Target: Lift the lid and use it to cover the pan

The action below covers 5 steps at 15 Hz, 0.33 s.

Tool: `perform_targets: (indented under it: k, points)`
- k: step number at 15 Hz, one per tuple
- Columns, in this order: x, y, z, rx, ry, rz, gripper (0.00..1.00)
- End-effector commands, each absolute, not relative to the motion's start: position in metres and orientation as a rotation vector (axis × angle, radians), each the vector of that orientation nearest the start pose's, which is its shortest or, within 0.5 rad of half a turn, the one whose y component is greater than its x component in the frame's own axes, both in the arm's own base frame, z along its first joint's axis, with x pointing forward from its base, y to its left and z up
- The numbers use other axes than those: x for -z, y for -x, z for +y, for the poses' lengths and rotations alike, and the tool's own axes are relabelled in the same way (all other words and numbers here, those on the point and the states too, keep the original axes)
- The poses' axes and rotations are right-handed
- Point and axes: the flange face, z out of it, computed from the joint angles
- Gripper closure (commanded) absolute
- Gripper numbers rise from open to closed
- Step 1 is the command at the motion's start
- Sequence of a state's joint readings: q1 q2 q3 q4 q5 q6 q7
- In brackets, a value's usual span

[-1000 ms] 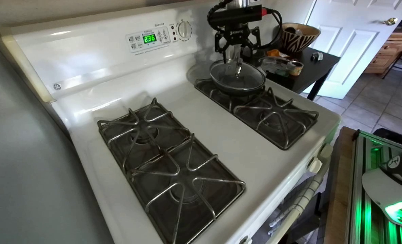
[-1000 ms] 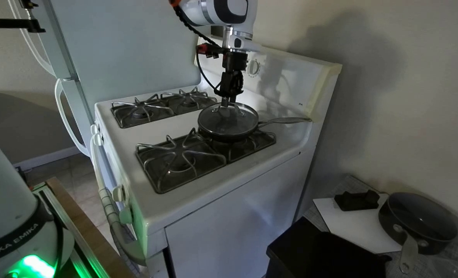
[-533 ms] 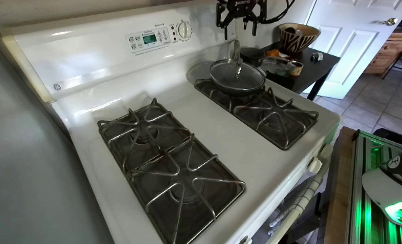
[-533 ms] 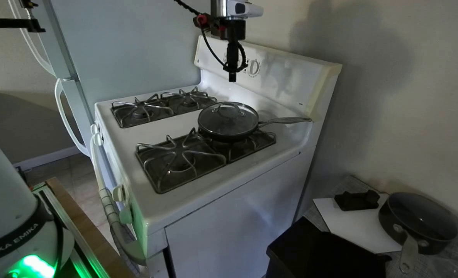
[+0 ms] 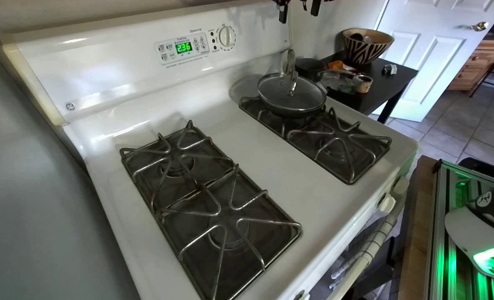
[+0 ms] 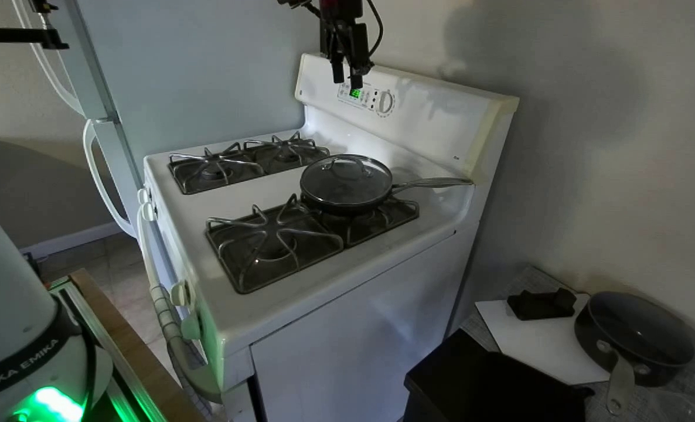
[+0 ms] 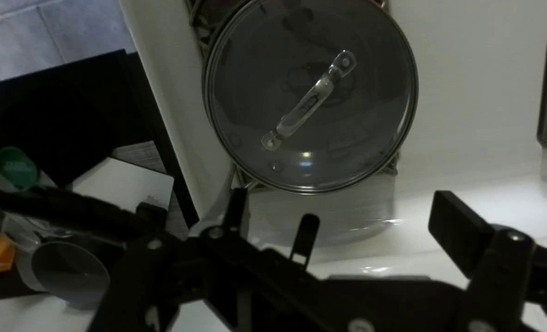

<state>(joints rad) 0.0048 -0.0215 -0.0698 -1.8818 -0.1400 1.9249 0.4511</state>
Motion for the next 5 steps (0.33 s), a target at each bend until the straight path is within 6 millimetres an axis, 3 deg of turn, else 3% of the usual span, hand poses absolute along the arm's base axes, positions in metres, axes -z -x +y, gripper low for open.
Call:
perform_targets:
  k: [1,2,3,5]
  points:
    - [-0.524,-0.54,-0.044,0.164,3.181,0.53,0.0]
    - [-0.525,-0.537,-0.043,0.141,3.191,0.493,0.0]
    - [-0.527,-0.551,-0.045,0.151,3.197,0.582,0.0]
    - [-0.527,-0.547,-0.044,0.147,3.204,0.532,0.0]
